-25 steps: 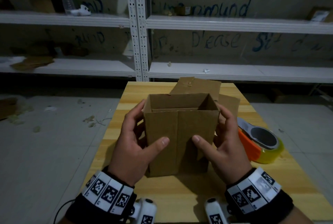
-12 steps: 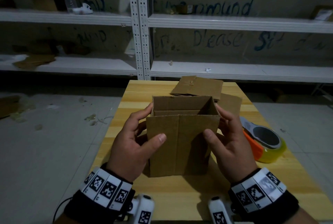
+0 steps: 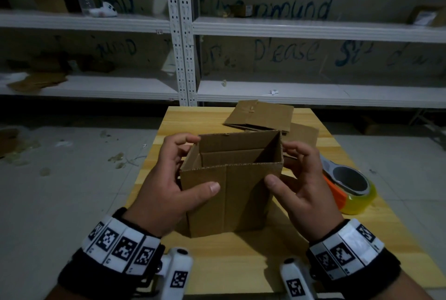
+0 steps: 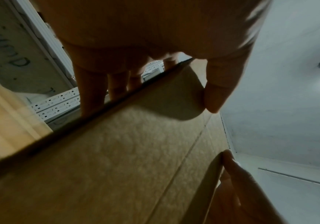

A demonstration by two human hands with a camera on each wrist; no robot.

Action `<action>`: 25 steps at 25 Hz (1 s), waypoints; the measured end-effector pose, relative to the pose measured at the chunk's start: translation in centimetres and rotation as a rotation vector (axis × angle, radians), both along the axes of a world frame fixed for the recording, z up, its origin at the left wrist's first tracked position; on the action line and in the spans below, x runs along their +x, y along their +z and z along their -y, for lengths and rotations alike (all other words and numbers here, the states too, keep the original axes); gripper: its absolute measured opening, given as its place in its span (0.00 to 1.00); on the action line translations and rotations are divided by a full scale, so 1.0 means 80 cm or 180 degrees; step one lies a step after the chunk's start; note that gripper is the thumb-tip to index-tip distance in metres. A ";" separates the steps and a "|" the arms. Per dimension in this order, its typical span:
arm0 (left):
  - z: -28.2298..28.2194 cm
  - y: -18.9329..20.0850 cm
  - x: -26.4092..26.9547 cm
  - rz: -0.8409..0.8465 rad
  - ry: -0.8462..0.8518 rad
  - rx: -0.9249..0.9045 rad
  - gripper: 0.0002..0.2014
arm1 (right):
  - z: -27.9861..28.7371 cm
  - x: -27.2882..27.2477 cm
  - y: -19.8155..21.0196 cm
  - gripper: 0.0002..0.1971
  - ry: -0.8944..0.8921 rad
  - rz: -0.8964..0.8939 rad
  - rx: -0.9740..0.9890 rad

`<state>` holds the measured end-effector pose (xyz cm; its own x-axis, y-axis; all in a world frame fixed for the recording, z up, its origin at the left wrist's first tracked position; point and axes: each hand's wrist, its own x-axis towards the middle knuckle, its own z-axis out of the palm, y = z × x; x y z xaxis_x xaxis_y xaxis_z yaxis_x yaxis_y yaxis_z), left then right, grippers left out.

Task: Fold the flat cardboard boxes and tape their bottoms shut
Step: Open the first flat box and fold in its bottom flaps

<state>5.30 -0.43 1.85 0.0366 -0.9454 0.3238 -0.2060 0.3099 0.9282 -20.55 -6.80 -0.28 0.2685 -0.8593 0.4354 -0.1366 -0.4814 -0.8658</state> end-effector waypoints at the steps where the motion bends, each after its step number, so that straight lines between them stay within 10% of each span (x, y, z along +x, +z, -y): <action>1: -0.001 0.002 -0.001 0.0060 -0.0024 0.0018 0.37 | 0.000 0.000 0.000 0.31 0.0007 -0.0012 -0.0015; 10: -0.007 0.020 0.002 0.0936 0.0154 0.0201 0.43 | 0.001 -0.005 0.001 0.32 0.0197 0.0001 0.0039; 25: -0.011 0.015 -0.019 0.0661 0.0211 0.0538 0.33 | -0.004 -0.011 -0.003 0.30 0.0093 -0.1078 -0.0260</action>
